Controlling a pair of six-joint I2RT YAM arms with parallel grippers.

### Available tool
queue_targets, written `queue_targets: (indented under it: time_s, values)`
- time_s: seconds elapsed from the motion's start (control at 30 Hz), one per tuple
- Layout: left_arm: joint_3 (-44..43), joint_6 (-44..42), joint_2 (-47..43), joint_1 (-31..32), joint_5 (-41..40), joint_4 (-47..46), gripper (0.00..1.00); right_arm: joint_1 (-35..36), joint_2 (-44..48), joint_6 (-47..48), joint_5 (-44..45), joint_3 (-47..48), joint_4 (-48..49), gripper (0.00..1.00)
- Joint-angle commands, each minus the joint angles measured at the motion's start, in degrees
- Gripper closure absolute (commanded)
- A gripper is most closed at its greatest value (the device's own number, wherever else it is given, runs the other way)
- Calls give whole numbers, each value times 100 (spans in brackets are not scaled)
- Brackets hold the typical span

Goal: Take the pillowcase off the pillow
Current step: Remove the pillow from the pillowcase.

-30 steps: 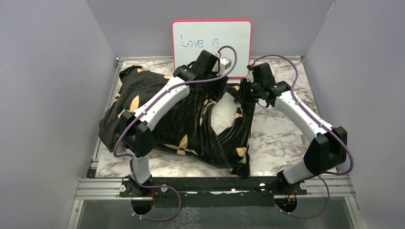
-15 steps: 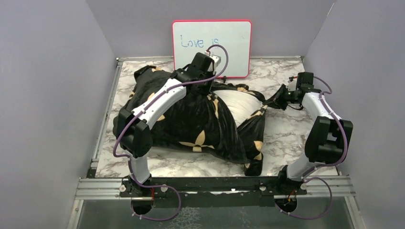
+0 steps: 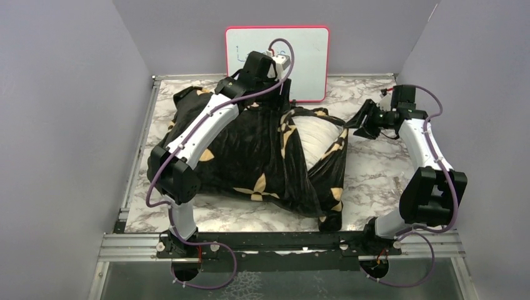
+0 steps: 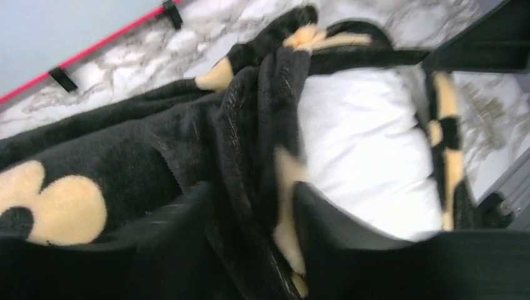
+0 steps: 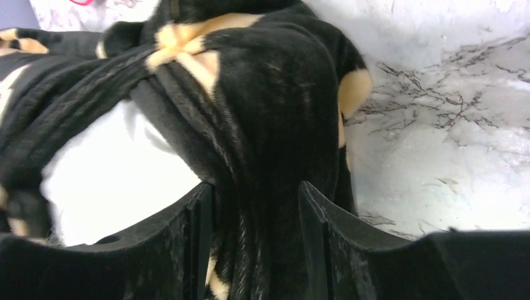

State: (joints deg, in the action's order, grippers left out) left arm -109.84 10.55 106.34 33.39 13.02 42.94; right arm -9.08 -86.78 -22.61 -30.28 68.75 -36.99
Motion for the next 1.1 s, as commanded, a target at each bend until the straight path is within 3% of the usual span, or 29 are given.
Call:
queue_targets:
  time_s: [0.0,0.07,0.1,0.17,0.27,0.4,0.5,0.6,0.7,0.83,0.97,1.07]
  values:
    - [-483,288,-255,-91,-406,42,24,-75,69,-233,-62,504,-418,38]
    - [-502,566,-329,-141,-867,-11,3,-74,69,-438,-279,683,-648,31]
    - [-517,766,-375,-229,-912,0,1,-76,39,-434,-398,879,-918,30]
    - [-418,1159,-551,-360,-874,-19,1,-67,142,-399,-631,1073,-1276,27]
    - [100,1874,-934,-372,-1748,-45,1,-53,674,-297,-945,520,-851,23]
    - [1457,1320,-2036,-407,-1174,-798,1,106,1549,-107,-1134,-441,-122,19]
    - [2866,838,-3180,-445,-553,-1799,1,217,2030,-140,-973,-641,-307,17]
    - [3997,1266,-4040,-447,-380,-2535,1,255,2239,-7,-1071,-746,-615,16]
    - [4157,1706,-4083,-448,-120,-2274,1,304,2405,173,-949,-862,-912,16]
    - [4417,1975,-3849,-206,798,-2459,1,383,2681,80,-817,-1312,-1034,16]
    - [4362,1781,-3501,806,615,-2528,1,427,2783,70,-851,-1588,-1125,16]
    - [4234,1907,-3238,1514,-207,-2534,1,431,2941,102,-829,-1604,-1128,16]
